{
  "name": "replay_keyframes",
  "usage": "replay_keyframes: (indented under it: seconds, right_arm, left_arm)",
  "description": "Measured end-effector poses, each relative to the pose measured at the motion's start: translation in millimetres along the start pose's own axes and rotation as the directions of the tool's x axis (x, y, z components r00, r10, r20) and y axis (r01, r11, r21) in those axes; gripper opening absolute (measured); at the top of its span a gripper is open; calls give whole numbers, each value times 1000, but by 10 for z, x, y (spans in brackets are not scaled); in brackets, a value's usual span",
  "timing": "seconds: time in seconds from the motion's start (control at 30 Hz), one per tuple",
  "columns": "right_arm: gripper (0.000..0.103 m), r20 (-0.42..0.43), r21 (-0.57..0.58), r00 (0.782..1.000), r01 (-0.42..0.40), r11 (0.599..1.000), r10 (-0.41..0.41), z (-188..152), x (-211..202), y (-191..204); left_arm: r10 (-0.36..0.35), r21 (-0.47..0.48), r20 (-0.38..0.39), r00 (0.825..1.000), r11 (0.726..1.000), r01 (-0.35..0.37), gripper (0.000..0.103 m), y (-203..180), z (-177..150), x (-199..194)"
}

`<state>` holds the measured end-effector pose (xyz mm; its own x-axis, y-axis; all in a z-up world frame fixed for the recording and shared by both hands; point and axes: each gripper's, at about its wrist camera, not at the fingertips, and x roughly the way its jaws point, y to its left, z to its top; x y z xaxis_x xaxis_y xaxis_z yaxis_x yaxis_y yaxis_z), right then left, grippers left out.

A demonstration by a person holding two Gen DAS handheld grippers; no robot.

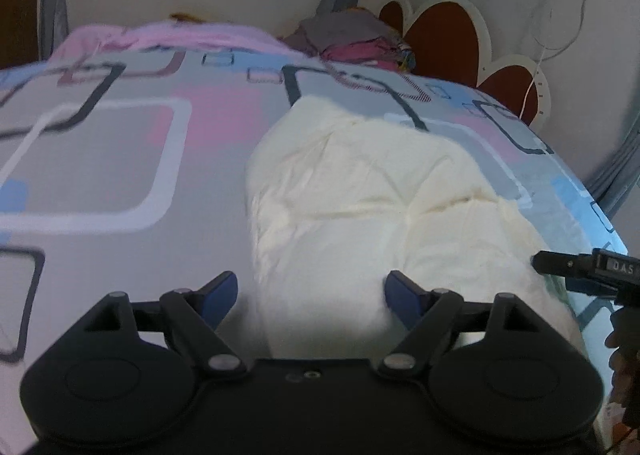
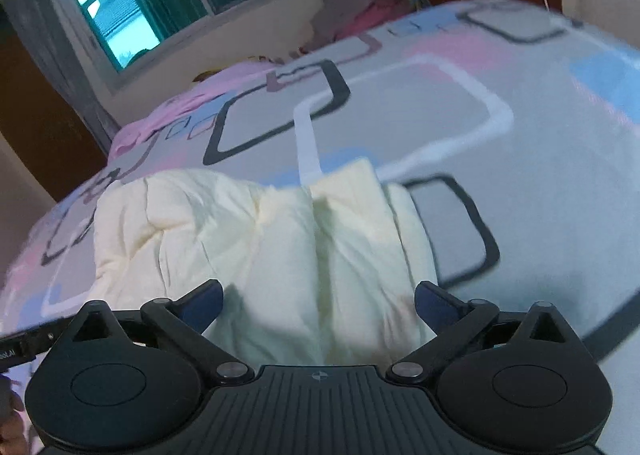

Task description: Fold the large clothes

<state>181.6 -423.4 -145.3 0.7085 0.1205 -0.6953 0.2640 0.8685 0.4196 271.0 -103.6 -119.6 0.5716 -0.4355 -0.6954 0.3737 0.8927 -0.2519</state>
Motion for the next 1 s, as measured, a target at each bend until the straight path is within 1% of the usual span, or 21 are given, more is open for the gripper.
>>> replay_keyframes:
  seconds: [0.17,0.4,0.53,0.67,0.73,0.8,0.83,0.87,0.9,0.93,0.97,1.0]
  right_arm:
    - [103,-24,-2,1000,-7,1000,7,-83,-32,-48]
    - [103,-71,9,997,-27,1000,28,-76,25,-110]
    - [103,-98,64,992,-75,995,81,-95,151,-208]
    - [103,-111,130,983,-129,983,144,-98,256,-316]
    - [103,-118,134,980,-144,980,160,-87,289,-326]
    - [103,-122,124,981,-138,983,153,-53,275,-317]
    - [103,-102,100,987,-116,988,126,-28,224,-298]
    - [103,-66,41,993,-91,995,94,-13,156,-253]
    - [103,-58,-5,995,-77,997,76,-27,141,-207]
    - [102,-74,-23,996,-60,998,58,-68,172,-170]
    - [102,-81,-10,995,-59,998,58,-121,207,-168]
    - [102,-69,2,996,-56,998,56,-169,227,-182]
  left_arm:
    - [14,-17,-11,1000,1000,-14,81,-32,-30,-7]
    - [18,-32,-34,999,999,-19,82,-111,-52,75]
    - [15,-32,-45,999,999,-16,83,-155,-60,161]
    - [-7,-43,-61,998,999,5,84,-177,-49,249]
    - [-13,-54,-66,998,998,10,85,-187,-45,289]
    - [-12,-61,-70,997,998,7,86,-191,-33,309]
    - [-12,-61,-71,997,998,8,86,-191,-25,296]
    - [-14,-54,-70,997,998,10,86,-185,-23,276]
    - [-12,-34,-65,998,999,10,86,-192,-31,268]
    - [-7,-6,-58,998,1000,7,86,-209,-54,275]
    - [2,5,-54,999,1000,-2,87,-229,-69,290]
    - [13,-2,-51,999,1000,-13,87,-244,-91,299]
